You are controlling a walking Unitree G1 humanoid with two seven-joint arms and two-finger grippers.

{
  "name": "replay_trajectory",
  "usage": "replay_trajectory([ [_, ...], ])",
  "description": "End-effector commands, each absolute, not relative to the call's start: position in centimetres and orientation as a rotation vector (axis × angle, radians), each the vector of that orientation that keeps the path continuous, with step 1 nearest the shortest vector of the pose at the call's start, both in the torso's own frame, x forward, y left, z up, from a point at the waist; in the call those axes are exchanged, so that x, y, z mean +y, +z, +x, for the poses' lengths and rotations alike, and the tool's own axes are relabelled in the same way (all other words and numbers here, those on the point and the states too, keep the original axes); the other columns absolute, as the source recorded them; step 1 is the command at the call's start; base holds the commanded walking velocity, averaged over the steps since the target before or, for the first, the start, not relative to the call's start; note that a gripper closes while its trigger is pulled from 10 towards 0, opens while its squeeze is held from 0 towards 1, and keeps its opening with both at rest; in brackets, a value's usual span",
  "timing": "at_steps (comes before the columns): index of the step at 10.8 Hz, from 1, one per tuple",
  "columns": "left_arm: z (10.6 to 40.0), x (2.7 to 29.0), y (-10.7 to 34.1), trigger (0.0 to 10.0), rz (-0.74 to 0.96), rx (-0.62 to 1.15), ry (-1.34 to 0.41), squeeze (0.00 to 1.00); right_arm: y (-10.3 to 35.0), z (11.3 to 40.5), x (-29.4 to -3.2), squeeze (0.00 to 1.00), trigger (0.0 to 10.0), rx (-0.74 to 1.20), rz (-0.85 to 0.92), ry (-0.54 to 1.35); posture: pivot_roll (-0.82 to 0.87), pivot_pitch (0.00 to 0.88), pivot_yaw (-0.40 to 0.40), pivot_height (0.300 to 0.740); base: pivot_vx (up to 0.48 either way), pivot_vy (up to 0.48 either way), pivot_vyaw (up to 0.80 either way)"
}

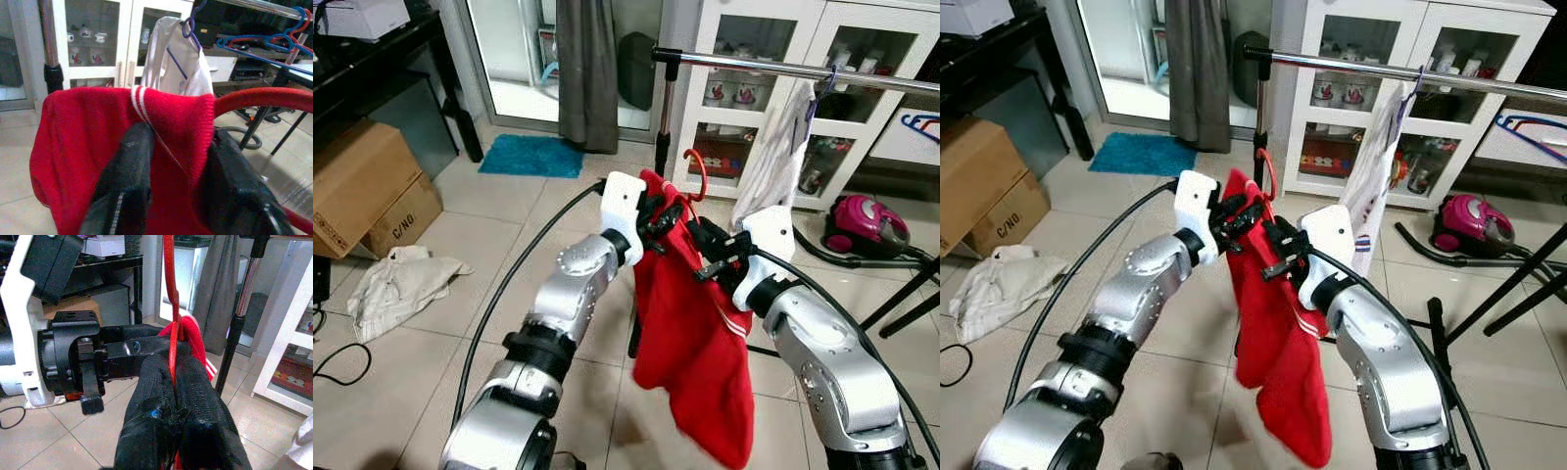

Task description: Hang hanger

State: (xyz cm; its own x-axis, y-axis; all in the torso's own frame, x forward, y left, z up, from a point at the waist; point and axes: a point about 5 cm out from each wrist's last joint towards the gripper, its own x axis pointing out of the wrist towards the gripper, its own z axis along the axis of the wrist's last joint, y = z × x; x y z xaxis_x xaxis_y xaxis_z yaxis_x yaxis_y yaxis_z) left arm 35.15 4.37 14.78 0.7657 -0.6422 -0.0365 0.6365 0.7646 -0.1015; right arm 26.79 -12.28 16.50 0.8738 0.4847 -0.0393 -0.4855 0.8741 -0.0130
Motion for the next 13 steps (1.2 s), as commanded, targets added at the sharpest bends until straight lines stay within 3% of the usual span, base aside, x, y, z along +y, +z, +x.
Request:
replay_trajectory([
  [1, 35.6, 5.1, 14.8, 0.0, -0.064, 0.079, -0.66, 0.0, 18.2, 26.6, -11.8, 0.0, 10.0, -0.038, -0.019, 0.555, 0.05, 0.0, -0.015, 0.74, 0.0, 0.0, 0.0],
  [8, 35.3, 6.4, 15.5, 0.0, -0.075, 0.034, -0.682, 0.0, 17.5, 26.9, -12.4, 0.0, 10.0, -0.002, -0.058, 0.526, 0.07, 0.0, 0.006, 0.74, 0.0, 0.0, 0.0],
  [13, 35.3, 9.2, 21.0, 0.0, -0.069, -0.07, -0.773, 0.0, 13.4, 25.0, -15.8, 0.0, 10.0, 0.268, -0.326, 0.633, 0.06, 0.0, 0.031, 0.74, 0.0, 0.0, 0.0],
])
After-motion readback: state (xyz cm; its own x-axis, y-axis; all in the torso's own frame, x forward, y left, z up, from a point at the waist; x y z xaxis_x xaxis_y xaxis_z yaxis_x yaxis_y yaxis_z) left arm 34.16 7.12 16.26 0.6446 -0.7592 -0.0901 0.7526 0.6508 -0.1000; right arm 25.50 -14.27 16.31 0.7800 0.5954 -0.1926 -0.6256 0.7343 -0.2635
